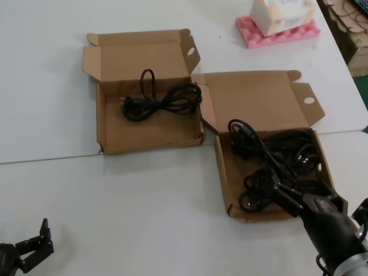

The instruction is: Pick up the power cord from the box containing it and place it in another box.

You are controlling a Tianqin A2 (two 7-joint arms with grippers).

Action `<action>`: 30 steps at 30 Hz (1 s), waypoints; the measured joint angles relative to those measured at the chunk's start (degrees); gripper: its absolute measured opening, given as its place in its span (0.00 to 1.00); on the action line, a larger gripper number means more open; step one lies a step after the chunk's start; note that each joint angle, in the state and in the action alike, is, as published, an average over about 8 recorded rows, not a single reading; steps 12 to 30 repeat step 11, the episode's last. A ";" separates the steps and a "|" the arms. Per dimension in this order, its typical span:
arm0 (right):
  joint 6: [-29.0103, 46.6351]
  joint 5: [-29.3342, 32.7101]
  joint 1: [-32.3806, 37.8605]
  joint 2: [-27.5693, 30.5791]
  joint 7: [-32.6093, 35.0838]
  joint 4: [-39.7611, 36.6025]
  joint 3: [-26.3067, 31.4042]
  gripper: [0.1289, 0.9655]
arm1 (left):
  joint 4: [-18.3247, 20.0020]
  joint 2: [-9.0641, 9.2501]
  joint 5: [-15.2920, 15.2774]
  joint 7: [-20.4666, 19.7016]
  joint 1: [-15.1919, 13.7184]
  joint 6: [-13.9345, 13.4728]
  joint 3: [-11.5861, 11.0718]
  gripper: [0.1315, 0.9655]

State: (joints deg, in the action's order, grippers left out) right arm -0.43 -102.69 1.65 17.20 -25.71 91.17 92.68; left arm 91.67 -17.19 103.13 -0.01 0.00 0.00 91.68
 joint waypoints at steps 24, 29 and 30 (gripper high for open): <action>0.00 0.00 0.00 0.00 0.00 0.00 0.00 1.00 | 0.00 0.00 0.00 0.00 0.00 0.00 0.00 1.00; 0.00 0.00 0.00 0.00 0.00 0.00 0.00 1.00 | 0.00 0.00 0.00 0.00 0.00 0.00 0.00 1.00; 0.00 0.00 0.00 0.00 0.00 0.00 0.00 1.00 | 0.00 0.00 0.00 0.00 0.00 0.00 0.00 1.00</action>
